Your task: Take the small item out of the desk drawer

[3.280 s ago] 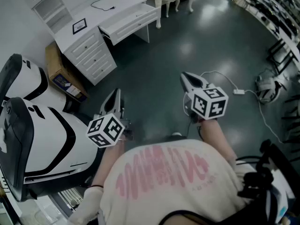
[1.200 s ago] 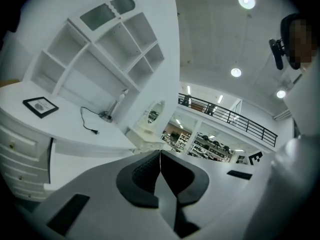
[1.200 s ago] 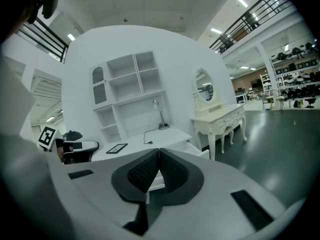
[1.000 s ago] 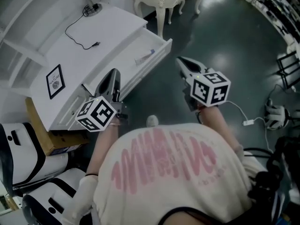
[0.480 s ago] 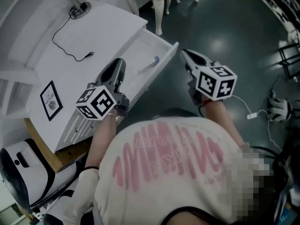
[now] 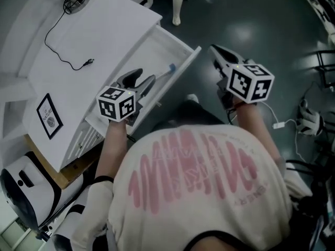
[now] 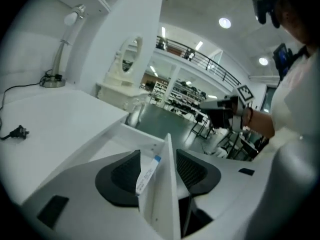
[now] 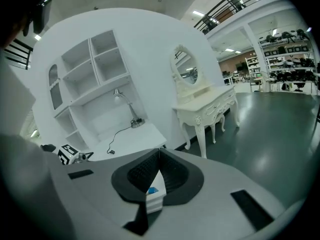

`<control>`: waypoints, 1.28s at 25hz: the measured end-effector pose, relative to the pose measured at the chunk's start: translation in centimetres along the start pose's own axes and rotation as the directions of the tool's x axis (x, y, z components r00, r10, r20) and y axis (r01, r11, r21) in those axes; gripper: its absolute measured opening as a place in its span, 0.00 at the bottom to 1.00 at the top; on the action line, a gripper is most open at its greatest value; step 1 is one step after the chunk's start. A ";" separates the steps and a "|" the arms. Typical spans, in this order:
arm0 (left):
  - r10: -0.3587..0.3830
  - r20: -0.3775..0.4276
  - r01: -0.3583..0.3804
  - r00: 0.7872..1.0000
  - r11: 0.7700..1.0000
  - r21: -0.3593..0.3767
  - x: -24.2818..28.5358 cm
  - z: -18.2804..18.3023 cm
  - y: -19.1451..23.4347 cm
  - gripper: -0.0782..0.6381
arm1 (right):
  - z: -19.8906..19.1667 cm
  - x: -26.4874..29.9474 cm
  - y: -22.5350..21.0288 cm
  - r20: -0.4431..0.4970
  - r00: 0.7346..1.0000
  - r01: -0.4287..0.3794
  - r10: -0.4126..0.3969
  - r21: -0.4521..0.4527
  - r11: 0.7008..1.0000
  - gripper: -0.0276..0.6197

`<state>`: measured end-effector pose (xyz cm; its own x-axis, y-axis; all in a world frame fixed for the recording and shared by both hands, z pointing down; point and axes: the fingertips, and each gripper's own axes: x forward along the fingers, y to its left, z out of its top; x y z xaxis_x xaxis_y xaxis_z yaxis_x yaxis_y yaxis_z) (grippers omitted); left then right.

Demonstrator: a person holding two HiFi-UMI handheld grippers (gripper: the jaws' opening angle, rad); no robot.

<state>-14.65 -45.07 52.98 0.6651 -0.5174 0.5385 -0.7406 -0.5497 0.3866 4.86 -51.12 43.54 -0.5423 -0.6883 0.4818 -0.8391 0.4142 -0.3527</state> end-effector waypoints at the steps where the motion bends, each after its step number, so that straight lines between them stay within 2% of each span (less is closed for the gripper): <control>1: -0.007 -0.054 0.009 0.999 1.000 0.024 0.9 -1.0 0.2 0.44 | 0.1 0.5 -0.5 -0.009 1.000 -0.004 0.004 0.000 1.000 0.07; 5: -0.012 -0.242 0.032 0.970 0.996 0.079 3.5 -4.7 1.0 0.45 | 0.4 2.0 -2.4 -0.047 0.999 -0.014 0.014 0.008 1.000 0.07; 10: 0.056 -0.369 -0.010 0.928 0.992 0.125 5.2 -7.8 2.3 0.45 | 1.0 3.6 -4.3 -0.073 0.997 -0.022 0.024 0.025 0.999 0.07; 15: 0.078 -0.411 -0.034 0.908 0.993 0.114 6.1 -9.1 3.7 0.44 | 1.5 5.0 -5.2 -0.090 0.996 -0.025 0.027 0.026 0.999 0.07; 17: 0.083 -0.426 -0.033 0.901 0.992 0.124 6.3 -9.6 3.9 0.38 | 1.3 5.3 -5.7 -0.097 0.995 -0.022 0.025 0.033 0.999 0.07; 22: 0.054 -0.407 -0.024 0.912 0.997 0.079 6.7 -9.6 3.7 0.32 | 1.1 5.6 -6.3 -0.101 0.995 -0.021 0.027 0.061 0.998 0.07; 26: 0.050 -0.417 -0.012 0.908 0.996 0.094 7.0 -9.8 3.3 0.31 | 1.2 5.5 -6.3 -0.096 0.995 -0.018 0.024 0.064 0.998 0.07; 32: 0.090 -0.430 -0.039 0.898 0.991 0.125 7.3 -10.3 3.7 0.30 | 0.9 4.5 -6.1 -0.089 0.996 -0.010 0.016 0.066 0.998 0.07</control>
<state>-13.56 -44.08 66.04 0.4897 -0.2324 0.8403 -0.7484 -0.6064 0.2684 7.54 -57.28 47.11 -0.5574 -0.6258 0.5455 -0.8288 0.3814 -0.4094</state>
